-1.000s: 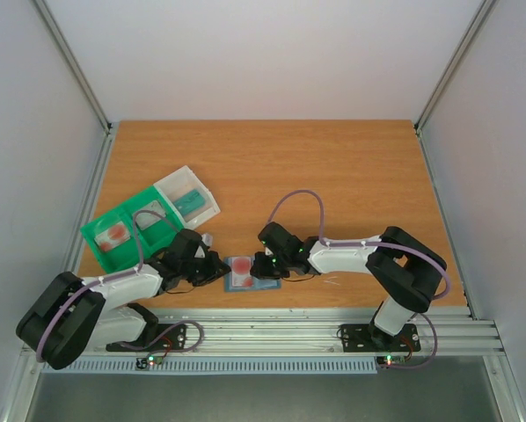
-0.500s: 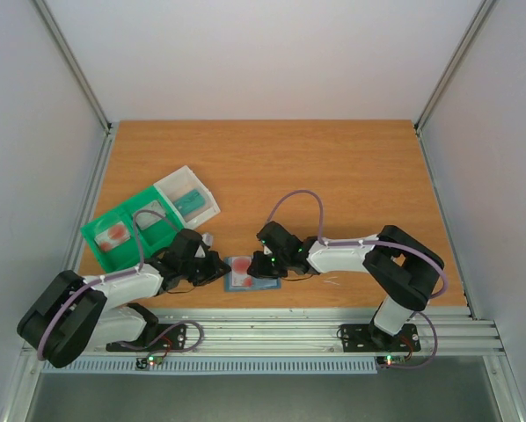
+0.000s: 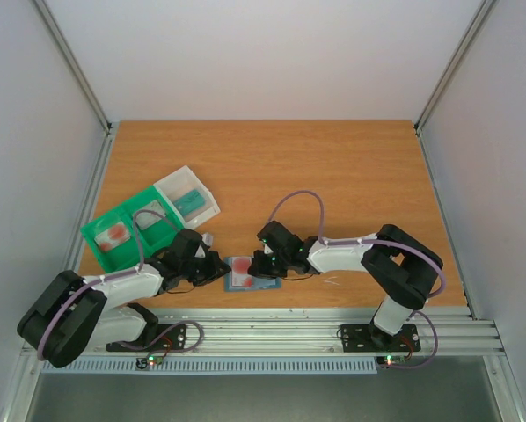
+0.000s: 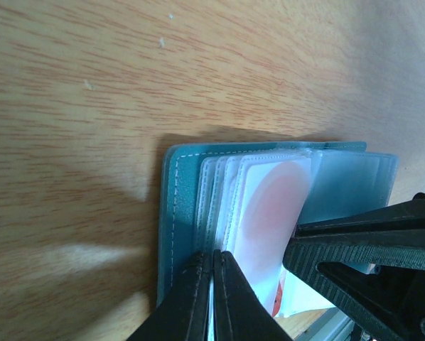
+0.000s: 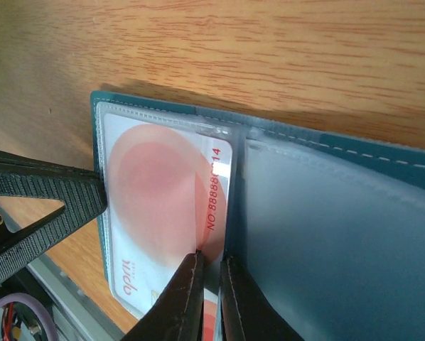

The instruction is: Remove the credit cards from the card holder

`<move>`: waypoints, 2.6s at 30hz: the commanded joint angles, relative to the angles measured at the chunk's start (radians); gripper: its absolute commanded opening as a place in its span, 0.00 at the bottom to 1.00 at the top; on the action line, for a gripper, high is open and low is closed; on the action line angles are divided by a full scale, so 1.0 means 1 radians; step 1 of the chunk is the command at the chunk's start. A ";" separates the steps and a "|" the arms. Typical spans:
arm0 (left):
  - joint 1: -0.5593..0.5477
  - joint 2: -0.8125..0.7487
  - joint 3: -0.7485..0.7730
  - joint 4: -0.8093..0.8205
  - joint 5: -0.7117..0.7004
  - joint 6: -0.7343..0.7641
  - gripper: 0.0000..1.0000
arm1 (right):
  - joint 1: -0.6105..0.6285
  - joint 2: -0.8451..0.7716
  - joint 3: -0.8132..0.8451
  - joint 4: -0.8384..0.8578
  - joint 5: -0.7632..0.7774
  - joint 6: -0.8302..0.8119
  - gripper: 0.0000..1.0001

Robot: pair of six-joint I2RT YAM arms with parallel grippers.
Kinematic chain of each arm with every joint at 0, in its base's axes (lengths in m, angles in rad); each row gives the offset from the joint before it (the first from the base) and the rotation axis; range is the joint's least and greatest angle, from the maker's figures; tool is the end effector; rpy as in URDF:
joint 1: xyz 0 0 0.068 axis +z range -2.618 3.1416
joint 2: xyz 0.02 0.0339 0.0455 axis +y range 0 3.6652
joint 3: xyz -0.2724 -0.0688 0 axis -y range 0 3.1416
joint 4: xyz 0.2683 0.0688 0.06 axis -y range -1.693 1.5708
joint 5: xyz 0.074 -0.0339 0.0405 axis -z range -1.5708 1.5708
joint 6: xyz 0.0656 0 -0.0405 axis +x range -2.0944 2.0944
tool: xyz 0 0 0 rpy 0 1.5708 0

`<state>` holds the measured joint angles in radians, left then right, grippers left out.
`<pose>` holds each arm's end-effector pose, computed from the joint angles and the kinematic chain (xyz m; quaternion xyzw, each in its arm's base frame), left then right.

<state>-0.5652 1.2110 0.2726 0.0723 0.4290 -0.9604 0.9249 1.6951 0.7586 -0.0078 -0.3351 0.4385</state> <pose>0.1692 -0.1396 0.0857 -0.1080 0.9136 -0.3774 0.1057 0.1879 0.2851 0.0931 -0.2758 0.8980 0.3146 0.1360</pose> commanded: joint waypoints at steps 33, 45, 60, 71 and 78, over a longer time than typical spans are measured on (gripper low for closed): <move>-0.004 0.021 0.017 0.020 0.010 0.017 0.04 | -0.067 -0.022 -0.131 0.120 -0.066 0.037 0.17; -0.004 -0.010 0.024 0.007 0.013 0.011 0.05 | -0.067 -0.002 -0.155 0.181 -0.085 0.054 0.08; -0.005 0.008 0.059 0.068 0.069 0.054 0.10 | -0.067 0.018 -0.148 0.190 -0.088 0.044 0.07; -0.004 0.179 0.039 0.092 0.033 0.048 0.03 | -0.079 -0.007 -0.165 0.156 -0.067 0.029 0.11; -0.005 0.173 0.040 0.059 0.012 0.051 0.02 | -0.098 -0.024 -0.190 0.168 -0.074 0.018 0.06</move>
<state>-0.5625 1.3567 0.3252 0.2001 0.5003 -0.9302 0.8383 1.6699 0.6056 0.2199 -0.4423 0.4793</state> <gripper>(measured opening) 0.024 0.081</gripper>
